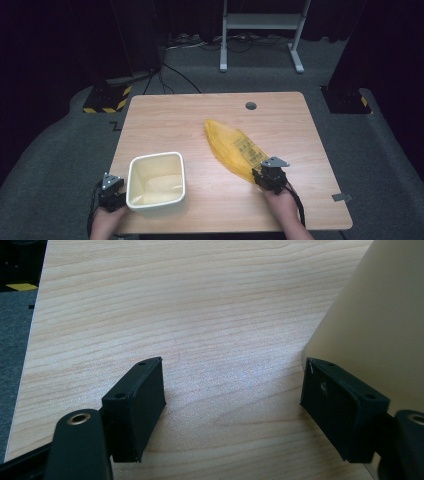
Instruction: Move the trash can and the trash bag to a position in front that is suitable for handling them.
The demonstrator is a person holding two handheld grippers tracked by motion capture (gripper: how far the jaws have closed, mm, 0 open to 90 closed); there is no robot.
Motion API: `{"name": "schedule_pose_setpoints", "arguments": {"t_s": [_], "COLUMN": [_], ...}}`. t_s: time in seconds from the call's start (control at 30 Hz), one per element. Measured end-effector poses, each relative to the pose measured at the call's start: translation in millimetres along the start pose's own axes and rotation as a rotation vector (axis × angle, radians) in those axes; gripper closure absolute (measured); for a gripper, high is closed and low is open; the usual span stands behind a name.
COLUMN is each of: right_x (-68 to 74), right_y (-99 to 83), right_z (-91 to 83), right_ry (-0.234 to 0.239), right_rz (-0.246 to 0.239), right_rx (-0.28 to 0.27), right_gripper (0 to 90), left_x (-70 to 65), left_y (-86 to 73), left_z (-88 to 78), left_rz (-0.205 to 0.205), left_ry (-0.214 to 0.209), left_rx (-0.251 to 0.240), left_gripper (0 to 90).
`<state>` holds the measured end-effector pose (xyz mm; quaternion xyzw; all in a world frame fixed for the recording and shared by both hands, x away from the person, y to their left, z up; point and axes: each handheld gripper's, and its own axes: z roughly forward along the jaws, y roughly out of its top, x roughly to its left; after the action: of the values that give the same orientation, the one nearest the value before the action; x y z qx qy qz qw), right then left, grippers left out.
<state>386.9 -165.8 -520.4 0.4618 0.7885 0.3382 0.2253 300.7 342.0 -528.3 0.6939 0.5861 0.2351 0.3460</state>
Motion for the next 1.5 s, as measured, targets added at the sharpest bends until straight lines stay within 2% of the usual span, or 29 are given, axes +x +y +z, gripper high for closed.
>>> {"name": "schedule_pose_setpoints", "arguments": {"t_s": [0.23, 0.27, 0.3, 0.33, 0.37, 0.43, 0.47, 0.5, 0.6, 0.7, 0.73, 0.8, 0.87, 1.0, 1.23, 1.27, 1.33, 1.37, 1.43, 1.47, 1.5], "right_x": [-22.5, -30.6, -30.6, -40.0, -40.0, -50.2, -62.4, -66.1, -71.6, -74.7, -77.4, -83.8, -86.2, -73.1, -21.3, -21.3, -6.0, 9.0, 14.3, 20.8, 20.8], "right_y": [-7.2, -10.4, -10.4, -13.9, -13.9, -18.2, -24.3, -26.5, -31.3, -31.6, -31.8, -34.3, -39.2, -45.2, -38.2, -38.2, -36.1, -33.2, -30.4, -21.6, -21.6], "right_z": [-5.9, -9.1, -9.1, -12.6, -12.6, -16.9, -22.2, -24.0, -30.9, -46.4, -50.5, -54.4, -54.5, -51.4, -46.8, -46.8, -44.9, -44.8, -45.5, -47.2, -47.2], "right_ry": [-0.041, -0.059, -0.059, -0.077, -0.077, -0.098, -0.121, -0.127, -0.141, -0.184, -0.207, -0.223, -0.216, -0.178, -0.04, -0.04, 0.004, 0.024, 0.035, 0.035, 0.035], "right_rz": [0.051, 0.062, 0.062, 0.078, 0.078, 0.099, 0.126, 0.137, 0.149, 0.149, 0.151, 0.171, 0.172, 0.15, 0.073, 0.073, 0.053, 0.021, 0.008, 0.001, 0.001], "right_rx": [-0.005, -0.004, -0.004, -0.005, -0.005, -0.004, -0.009, -0.011, -0.01, -0.071, -0.073, -0.055, -0.035, -0.012, -0.006, -0.006, -0.005, -0.009, -0.022, -0.055, -0.055], "right_gripper": [57.0, 57.0, 57.0, 57.0, 57.0, 57.1, 57.1, 57.1, 56.9, 58.9, 59.8, 62.8, 64.4, 63.8, 60.1, 60.1, 59.2, 57.7, 57.3, 57.0, 57.0], "left_x": [-0.3, -0.3, -0.3, -0.2, -0.2, -0.4, -0.4, -0.6, -0.6, -0.9, -0.8, -0.8, -0.6, -0.9, -0.6, -0.6, -0.5, -0.6, -0.7, -0.6, -0.5], "left_y": [-0.1, -0.1, -0.1, -0.1, -0.1, -0.1, -0.1, -0.1, -0.1, 0.0, -0.1, -0.1, -0.1, -0.1, -0.1, -0.1, -0.1, -0.1, -0.1, -0.1, -0.1], "left_z": [0.1, 0.1, 0.1, 0.1, 0.1, 0.1, 0.1, 0.1, 0.1, 0.1, 0.2, 0.1, 0.1, 0.1, 0.1, 0.1, 0.1, 0.1, 0.1, 0.1, 0.1], "left_rz": [0.001, 0.0, 0.0, 0.0, 0.0, 0.002, 0.005, 0.004, 0.005, 0.007, 0.008, 0.007, 0.004, 0.007, 0.004, 0.004, 0.005, 0.005, 0.006, 0.006, 0.004], "left_ry": [0.002, 0.002, 0.002, 0.001, 0.001, 0.003, 0.004, 0.004, 0.005, 0.005, 0.006, 0.006, 0.005, 0.006, 0.005, 0.005, 0.005, 0.005, 0.005, 0.005, 0.004], "left_rx": [-0.001, -0.001, -0.001, -0.001, -0.001, 0.0, 0.0, 0.001, 0.002, 0.003, 0.002, 0.002, 0.001, 0.003, 0.001, 0.001, 0.0, 0.001, 0.002, 0.002, 0.001], "left_gripper": [25.7, 25.7, 25.7, 25.8, 25.8, 25.8, 25.8, 25.8, 25.8, 25.8, 25.8, 25.9, 26.0, 25.9, 25.9, 25.9, 25.9, 25.8, 25.8, 25.8, 25.8]}}
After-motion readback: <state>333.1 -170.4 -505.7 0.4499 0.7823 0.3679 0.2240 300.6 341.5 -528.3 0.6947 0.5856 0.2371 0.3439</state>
